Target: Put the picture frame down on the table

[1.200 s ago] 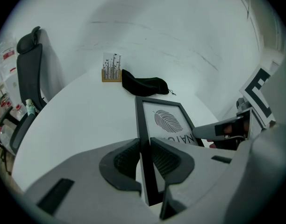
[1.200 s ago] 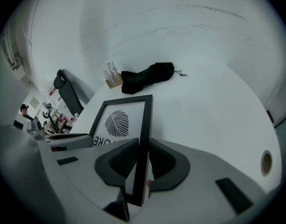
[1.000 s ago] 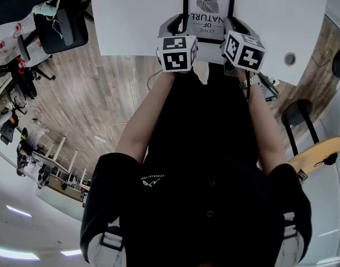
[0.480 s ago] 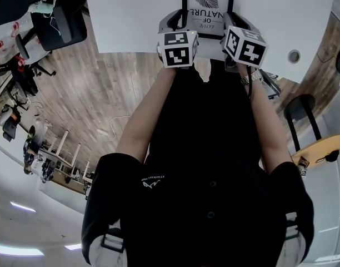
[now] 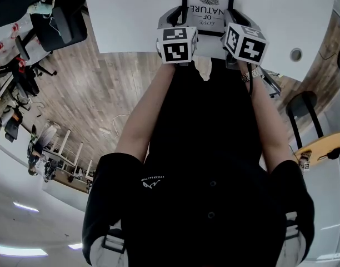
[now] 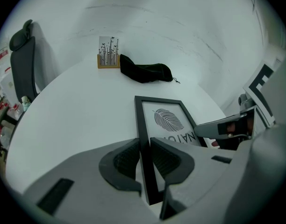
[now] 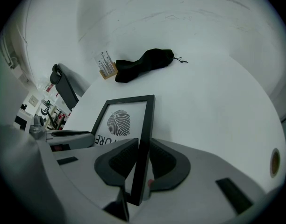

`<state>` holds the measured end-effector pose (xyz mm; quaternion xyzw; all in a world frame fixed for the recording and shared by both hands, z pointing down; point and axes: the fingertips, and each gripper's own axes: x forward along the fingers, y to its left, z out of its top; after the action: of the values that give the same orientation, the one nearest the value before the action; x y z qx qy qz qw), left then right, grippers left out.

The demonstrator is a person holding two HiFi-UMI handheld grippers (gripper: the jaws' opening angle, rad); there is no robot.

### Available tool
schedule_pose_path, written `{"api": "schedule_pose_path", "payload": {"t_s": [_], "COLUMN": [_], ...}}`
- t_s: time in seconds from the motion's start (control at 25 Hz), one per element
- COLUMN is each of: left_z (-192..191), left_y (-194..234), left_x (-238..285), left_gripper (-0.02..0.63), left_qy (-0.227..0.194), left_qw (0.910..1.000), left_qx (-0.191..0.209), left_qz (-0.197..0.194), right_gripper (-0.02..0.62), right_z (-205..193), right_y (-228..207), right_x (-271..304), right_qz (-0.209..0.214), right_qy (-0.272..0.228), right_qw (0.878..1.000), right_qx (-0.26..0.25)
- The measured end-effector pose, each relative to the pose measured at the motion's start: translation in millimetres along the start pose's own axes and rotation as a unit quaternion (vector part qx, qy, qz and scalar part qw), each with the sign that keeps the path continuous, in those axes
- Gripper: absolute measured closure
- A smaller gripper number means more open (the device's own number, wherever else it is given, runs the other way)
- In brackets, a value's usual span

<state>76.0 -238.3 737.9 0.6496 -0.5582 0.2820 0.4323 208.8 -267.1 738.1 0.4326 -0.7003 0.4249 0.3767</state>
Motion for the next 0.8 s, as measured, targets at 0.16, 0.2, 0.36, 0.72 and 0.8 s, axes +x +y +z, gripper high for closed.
{"api": "schedule_pose_path", "payload": {"t_s": [0.16, 0.2, 0.36, 0.72, 0.8], "left_z": [2, 2, 1, 3, 7], "left_y": [3, 2, 1, -1, 2], "left_x": [1, 2, 3, 2, -1], "left_gripper": [0.532, 0.532, 0.532, 0.522, 0.522], "left_qy": [0.007, 0.008, 0.013, 0.015, 0.008], "left_qw": [0.9999, 0.9998, 0.9996, 0.9993, 0.9993], "left_qx": [0.003, 0.004, 0.008, 0.01, 0.014], "left_qz": [-0.011, -0.015, -0.024, -0.033, -0.033], "right_gripper": [0.523, 0.523, 0.523, 0.472, 0.472], "right_z": [3, 4, 2, 5, 7], "right_y": [2, 2, 1, -3, -1], "right_x": [3, 3, 3, -1, -4], "right_qz": [-0.003, -0.004, -0.004, -0.008, -0.013], "right_qy": [0.001, 0.001, 0.001, -0.004, -0.01], "right_qw": [1.0, 1.0, 1.0, 1.0, 0.999], "right_qx": [-0.001, 0.001, 0.008, 0.026, 0.028]}}
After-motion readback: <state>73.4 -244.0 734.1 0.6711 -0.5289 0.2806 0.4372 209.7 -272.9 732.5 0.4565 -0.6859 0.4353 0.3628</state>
